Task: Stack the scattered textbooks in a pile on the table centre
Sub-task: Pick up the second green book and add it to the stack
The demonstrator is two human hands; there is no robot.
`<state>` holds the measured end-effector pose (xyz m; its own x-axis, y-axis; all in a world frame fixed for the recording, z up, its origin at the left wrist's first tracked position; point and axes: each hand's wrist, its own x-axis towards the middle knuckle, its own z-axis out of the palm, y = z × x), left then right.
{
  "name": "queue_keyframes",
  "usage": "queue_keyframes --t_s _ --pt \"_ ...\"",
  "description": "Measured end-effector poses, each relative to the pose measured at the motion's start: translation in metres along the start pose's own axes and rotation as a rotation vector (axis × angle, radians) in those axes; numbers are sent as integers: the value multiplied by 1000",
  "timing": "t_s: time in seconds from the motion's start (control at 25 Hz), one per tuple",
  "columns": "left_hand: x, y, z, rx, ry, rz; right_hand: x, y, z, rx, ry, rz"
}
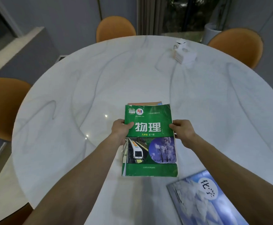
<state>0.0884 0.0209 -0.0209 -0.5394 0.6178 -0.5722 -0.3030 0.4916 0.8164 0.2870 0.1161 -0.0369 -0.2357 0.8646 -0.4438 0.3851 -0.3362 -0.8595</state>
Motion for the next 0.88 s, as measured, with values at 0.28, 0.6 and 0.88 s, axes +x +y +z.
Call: queue_keyframes --t_s 0.28,0.6,0.88 --pt "50 12 0 -15 74 -39 59 -22 20 -69 -27 8" --pt "105 19 13 56 90 -52 108 -28 31 -96 55 45" --pt "122 18 30 200 114 -40 125 -21 31 -135 115 64"
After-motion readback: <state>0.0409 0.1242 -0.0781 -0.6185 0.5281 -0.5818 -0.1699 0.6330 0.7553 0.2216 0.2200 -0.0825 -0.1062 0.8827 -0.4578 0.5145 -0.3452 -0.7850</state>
